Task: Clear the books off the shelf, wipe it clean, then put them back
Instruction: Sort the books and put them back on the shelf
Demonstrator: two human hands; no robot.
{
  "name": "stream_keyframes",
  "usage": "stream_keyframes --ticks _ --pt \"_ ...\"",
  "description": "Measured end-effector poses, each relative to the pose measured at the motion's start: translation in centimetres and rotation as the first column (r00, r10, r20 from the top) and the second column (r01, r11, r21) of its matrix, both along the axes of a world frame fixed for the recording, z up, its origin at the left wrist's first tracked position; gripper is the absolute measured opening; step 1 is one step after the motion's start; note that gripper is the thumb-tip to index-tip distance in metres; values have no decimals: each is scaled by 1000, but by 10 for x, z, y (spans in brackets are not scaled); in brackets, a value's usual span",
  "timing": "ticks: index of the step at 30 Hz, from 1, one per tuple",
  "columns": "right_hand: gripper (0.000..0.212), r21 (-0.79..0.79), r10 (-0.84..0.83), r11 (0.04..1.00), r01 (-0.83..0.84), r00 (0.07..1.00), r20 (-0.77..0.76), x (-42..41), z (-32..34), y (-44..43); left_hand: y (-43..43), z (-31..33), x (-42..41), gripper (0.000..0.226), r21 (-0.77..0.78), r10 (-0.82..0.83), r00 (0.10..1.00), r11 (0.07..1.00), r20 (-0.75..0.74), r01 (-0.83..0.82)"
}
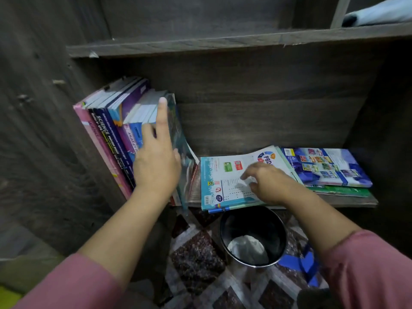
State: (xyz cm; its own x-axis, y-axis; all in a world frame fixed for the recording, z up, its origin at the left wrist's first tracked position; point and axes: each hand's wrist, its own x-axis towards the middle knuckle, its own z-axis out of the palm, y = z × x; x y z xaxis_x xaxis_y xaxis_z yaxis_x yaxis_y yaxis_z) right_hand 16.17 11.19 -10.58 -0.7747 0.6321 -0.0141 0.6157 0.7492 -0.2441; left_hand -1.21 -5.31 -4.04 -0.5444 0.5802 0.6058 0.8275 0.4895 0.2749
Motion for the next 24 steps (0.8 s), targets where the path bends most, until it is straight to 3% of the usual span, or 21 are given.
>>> stream_keyframes --ticks 2,4,6,9,15,24 --pt "39 -20 -81 996 83 991 107 1 -1 0 -9 6 -14 102 -61 23 995 998 -102 -29" --pt "54 -28 -163 985 173 963 217 4 -3 2 -16 10 -26 113 -138 20 983 989 -181 -46" --pt "70 -41 -215 970 239 927 309 10 -5 5 -20 11 -32 125 -187 -12 978 982 -208 -27" --pt "78 -59 -250 954 294 888 386 17 -8 11 -20 10 -36 129 -238 -46 971 971 -234 -12" --pt "86 -45 -249 955 292 877 412 15 -19 16 -10 23 -46 130 -344 -89 981 939 -172 25" --pt "81 -49 -245 957 286 887 391 17 -25 24 -13 21 -45 115 -197 -74 978 980 -197 34"
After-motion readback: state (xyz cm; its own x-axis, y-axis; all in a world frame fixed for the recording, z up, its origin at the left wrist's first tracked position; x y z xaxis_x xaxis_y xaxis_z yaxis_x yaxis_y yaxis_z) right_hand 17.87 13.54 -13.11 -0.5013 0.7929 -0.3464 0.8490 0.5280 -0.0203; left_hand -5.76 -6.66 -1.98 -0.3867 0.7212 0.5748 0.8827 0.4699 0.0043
